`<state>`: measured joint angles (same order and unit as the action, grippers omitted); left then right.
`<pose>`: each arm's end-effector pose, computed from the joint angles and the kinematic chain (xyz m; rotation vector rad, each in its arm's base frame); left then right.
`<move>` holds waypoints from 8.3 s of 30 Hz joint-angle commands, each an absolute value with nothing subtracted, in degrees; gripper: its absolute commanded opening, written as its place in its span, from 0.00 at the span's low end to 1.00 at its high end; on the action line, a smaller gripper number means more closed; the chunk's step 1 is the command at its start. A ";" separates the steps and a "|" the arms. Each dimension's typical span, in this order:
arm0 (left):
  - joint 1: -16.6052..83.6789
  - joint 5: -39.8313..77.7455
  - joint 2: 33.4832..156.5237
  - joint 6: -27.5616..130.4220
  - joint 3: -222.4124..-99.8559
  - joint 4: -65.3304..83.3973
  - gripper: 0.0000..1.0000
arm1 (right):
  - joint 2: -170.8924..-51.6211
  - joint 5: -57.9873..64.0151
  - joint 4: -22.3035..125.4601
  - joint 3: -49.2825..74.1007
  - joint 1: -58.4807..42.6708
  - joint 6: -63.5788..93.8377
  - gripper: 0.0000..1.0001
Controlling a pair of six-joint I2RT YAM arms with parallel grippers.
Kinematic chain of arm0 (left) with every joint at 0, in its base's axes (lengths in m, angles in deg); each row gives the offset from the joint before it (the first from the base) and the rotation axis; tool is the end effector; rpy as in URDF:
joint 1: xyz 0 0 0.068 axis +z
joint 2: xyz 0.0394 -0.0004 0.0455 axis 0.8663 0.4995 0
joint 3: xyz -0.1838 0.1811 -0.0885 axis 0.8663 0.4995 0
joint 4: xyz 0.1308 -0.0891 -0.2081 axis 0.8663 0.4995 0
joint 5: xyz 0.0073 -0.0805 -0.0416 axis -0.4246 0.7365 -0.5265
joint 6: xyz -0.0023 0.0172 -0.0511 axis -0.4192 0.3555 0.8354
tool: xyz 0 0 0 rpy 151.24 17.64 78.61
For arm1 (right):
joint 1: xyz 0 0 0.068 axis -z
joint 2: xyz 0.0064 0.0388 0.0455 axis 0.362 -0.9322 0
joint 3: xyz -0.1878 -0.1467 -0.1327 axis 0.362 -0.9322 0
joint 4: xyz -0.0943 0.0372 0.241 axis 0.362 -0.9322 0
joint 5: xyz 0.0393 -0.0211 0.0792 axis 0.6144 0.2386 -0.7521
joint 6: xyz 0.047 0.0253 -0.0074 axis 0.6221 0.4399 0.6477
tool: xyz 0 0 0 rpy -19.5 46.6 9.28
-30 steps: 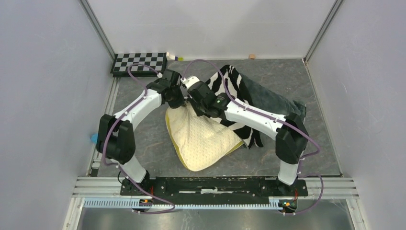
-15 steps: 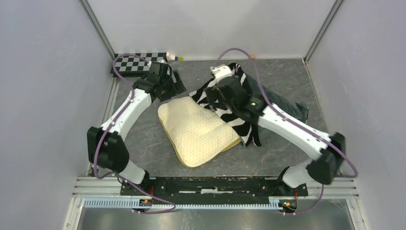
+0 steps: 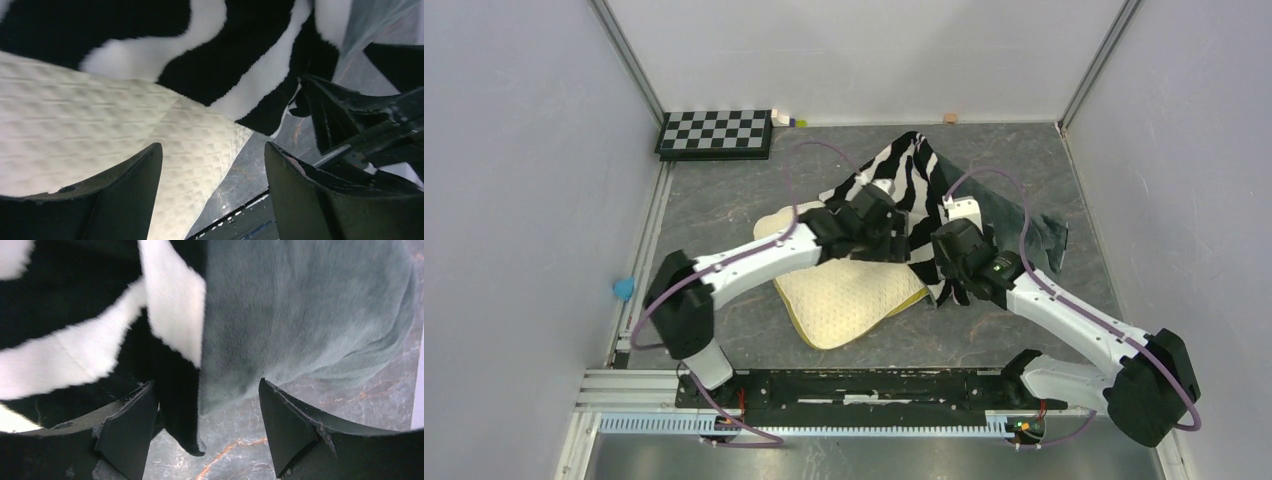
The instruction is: Put the pillow into the pillowcase
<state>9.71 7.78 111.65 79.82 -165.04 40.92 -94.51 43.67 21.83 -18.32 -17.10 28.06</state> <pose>0.2300 -0.2743 0.2891 0.1983 2.4726 -0.6702 0.1875 0.1235 0.2472 -0.1227 2.2689 -0.1839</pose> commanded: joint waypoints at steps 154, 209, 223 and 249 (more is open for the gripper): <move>40.92 3.58 87.72 88.91 -133.65 34.48 1.00 | -140.88 33.86 28.86 33.55 -27.78 8.78 0.98; 27.78 5.25 82.58 91.76 -127.37 35.96 1.00 | -101.62 32.80 41.90 -19.26 -24.74 20.14 0.98; 19.32 2.31 94.87 96.56 -127.69 28.16 0.09 | -104.82 37.27 41.74 -21.17 -24.72 23.94 0.32; 13.81 -0.47 94.47 98.03 -137.84 30.68 0.02 | -96.12 40.72 32.70 -16.27 -37.02 30.46 0.98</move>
<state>14.15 0.70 97.24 96.16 -136.84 33.75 -102.34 38.42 32.84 -12.03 -41.08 28.15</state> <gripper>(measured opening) 0.074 0.939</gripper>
